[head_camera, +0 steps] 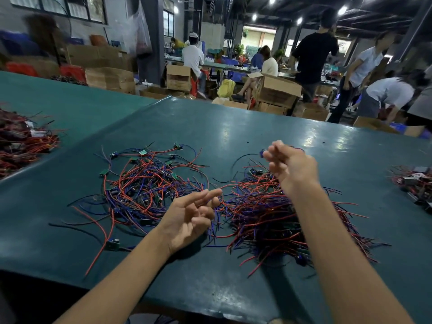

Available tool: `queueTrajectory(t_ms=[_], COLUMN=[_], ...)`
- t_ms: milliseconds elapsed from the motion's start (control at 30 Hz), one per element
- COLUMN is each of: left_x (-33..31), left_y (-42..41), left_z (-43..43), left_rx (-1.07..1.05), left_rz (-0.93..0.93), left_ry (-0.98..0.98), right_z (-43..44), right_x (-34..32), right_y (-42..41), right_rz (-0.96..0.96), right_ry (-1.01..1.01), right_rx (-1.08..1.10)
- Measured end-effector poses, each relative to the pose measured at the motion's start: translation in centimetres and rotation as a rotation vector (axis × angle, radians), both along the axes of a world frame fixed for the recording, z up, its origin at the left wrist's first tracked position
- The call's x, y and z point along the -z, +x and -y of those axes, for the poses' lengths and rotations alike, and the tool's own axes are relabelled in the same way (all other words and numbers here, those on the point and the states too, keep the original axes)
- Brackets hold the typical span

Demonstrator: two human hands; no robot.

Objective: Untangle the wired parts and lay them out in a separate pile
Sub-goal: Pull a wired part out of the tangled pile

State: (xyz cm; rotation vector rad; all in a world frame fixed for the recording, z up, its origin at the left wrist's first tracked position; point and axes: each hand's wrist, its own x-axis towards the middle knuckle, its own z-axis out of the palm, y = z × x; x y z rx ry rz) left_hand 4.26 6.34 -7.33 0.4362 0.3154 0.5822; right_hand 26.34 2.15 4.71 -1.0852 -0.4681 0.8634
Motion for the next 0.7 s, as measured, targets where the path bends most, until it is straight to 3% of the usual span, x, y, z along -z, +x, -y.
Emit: queueTrajectory(t_ms=[133,267,367,433,533,633,700], left_x=[-0.4,-0.4,-0.3,-0.5,-1.3,-3.7,-5.6], left_y=[-0.1,-0.4,-0.4,-0.5,-1.3,-1.7,-1.3], left_z=[0.1,0.2,0.1,0.2,-0.4,-2.9,-5.4], left_rx=[-0.067,-0.088,-0.116,-0.143,-0.237,-0.452,-0.612], left_rz=[-0.004,0.017,0.005,-0.071,-0.245,-0.269,-0.423], left_ry=[-0.052,-0.04,-0.025,0.063,0.339,0.391,0.466], right_z=[-3.1,-3.8,-3.3,-2.6,-0.2,2.2,3.1], right_x=[-0.4,1.6,1.8,0.9,1.1,4.6,8.5], right_y=[5.7,8.6,8.1,6.0,0.3,-6.1,-9.4], right_rz=[-0.258,-0.312,-0.376,-0.316,0.084,0.67,1.053], right_ry=[-0.09,-0.24,-0.19,-0.099,0.012,-0.021,-0.07], right_rx=[-0.027,0.032,0.082,0.121,0.07,-0.101,-0.158])
